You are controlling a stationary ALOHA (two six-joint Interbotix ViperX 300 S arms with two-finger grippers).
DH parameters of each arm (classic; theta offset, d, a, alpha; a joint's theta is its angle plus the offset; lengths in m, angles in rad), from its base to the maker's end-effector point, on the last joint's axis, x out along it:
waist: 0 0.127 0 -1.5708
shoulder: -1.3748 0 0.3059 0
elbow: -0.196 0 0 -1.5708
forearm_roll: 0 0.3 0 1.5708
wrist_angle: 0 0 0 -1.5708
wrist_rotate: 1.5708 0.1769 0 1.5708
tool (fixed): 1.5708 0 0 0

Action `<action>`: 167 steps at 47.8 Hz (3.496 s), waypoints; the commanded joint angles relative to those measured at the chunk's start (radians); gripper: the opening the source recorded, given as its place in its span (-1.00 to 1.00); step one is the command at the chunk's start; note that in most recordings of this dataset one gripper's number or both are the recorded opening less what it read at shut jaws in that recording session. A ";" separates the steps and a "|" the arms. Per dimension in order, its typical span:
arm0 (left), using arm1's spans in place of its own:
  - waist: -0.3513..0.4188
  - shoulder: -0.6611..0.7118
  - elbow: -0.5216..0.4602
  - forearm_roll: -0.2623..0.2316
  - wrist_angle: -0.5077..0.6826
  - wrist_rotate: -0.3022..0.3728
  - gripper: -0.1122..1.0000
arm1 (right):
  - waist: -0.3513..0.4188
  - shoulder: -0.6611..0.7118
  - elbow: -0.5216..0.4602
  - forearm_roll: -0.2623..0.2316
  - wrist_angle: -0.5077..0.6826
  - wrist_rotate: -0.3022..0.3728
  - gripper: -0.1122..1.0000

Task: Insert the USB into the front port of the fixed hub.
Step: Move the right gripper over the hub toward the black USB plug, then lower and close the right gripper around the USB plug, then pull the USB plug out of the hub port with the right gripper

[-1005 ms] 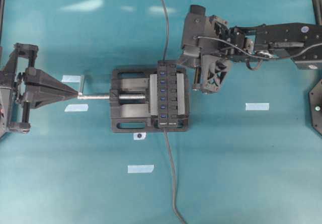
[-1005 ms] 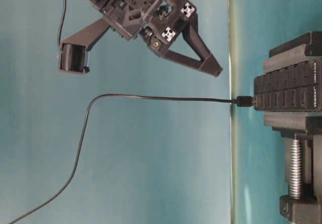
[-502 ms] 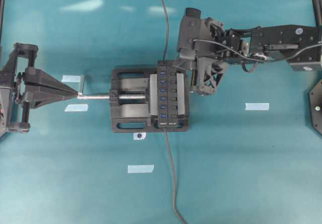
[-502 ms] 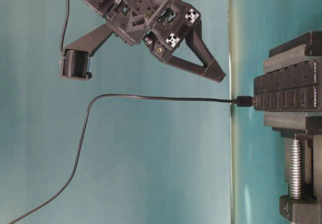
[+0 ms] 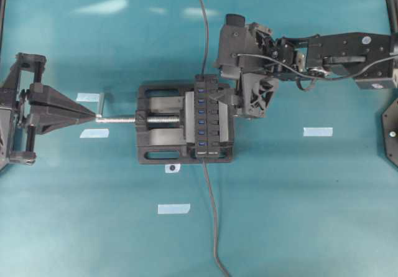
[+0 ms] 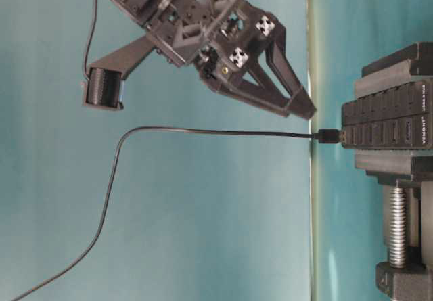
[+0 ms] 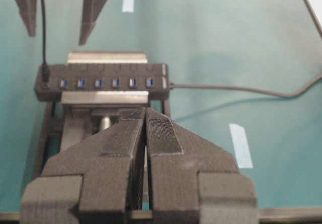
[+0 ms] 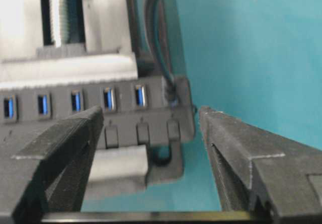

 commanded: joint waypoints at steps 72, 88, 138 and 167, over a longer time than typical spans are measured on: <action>-0.003 -0.006 -0.014 0.003 0.014 -0.002 -0.80 | -0.015 0.089 -0.078 -0.002 -0.043 -0.038 0.45; -0.005 -0.006 -0.014 0.003 0.012 -0.002 -0.80 | -0.018 0.092 -0.101 -0.002 -0.008 -0.040 0.31; -0.005 -0.006 -0.015 0.003 0.012 -0.002 -0.80 | -0.020 0.120 -0.166 -0.002 0.109 -0.041 -0.45; -0.003 -0.008 -0.014 0.003 0.012 -0.002 -0.80 | -0.018 0.087 -0.167 0.003 0.118 -0.032 -0.65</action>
